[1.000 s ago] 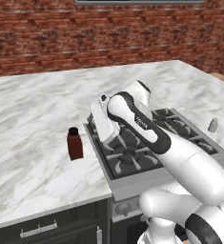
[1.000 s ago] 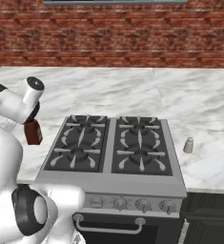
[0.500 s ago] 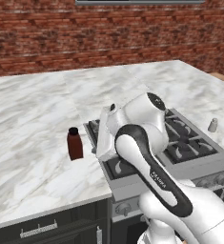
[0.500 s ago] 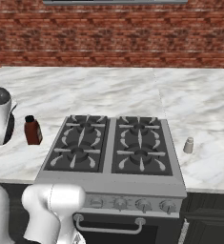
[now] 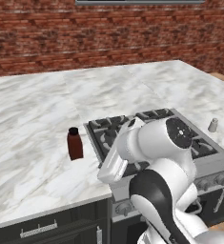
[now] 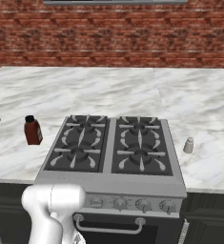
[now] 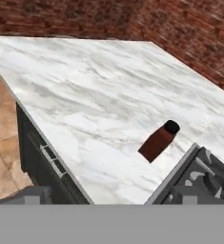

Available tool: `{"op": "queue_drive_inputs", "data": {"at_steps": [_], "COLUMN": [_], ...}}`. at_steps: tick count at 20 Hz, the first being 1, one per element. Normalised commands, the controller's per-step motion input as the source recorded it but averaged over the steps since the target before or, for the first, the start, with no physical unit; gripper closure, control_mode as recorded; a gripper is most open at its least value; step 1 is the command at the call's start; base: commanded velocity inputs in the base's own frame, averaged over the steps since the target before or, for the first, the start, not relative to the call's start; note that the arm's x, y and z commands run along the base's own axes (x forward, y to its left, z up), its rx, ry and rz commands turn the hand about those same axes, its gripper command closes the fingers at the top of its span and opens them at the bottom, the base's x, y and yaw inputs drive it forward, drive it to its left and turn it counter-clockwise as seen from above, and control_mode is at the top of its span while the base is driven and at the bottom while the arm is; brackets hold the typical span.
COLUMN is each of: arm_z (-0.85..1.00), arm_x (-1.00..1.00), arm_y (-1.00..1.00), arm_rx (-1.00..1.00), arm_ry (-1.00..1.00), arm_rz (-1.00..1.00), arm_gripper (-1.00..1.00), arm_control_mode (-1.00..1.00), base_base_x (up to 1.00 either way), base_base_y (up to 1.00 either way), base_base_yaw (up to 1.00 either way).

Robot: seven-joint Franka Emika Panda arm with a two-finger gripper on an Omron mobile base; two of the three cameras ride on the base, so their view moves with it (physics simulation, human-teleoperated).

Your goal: Collect the paprika, mayonnaise, and shaker from the cabinet and place them next to the stove.

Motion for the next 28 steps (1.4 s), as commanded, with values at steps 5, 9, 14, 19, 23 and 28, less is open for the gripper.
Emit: {"op": "queue_drive_inputs", "data": {"at_steps": [5,9,14,19,23,28], "arm_z": [0.29,0.05,-0.16,-0.24,0.00,0.00], "arm_x": [-0.40,-0.42,-0.21,-0.60,0.00,0.00], "arm_y": [-0.74,-0.31,0.00,-0.01,0.00,0.00], "arm_rx": [0.00,0.00,0.00,0.01,0.00,0.00], "arm_ry": [0.01,0.00,0.05,0.00,0.00,0.00], "arm_rz": [-0.15,-0.07,-0.02,-0.03,0.00,0.00], "arm_gripper": [-1.00,-1.00,-1.00,-1.00,-1.00,-1.00], "arm_control_mode": [-1.00,-1.00,-1.00,-1.00,1.00,1.00], "base_base_x": [0.00,0.00,0.00,0.00,-0.99,-0.84], "base_base_y": [0.00,0.00,0.00,0.00,-0.24,-0.31], "base_base_yaw": [0.00,0.00,0.00,0.00,-0.11,-0.30]}}
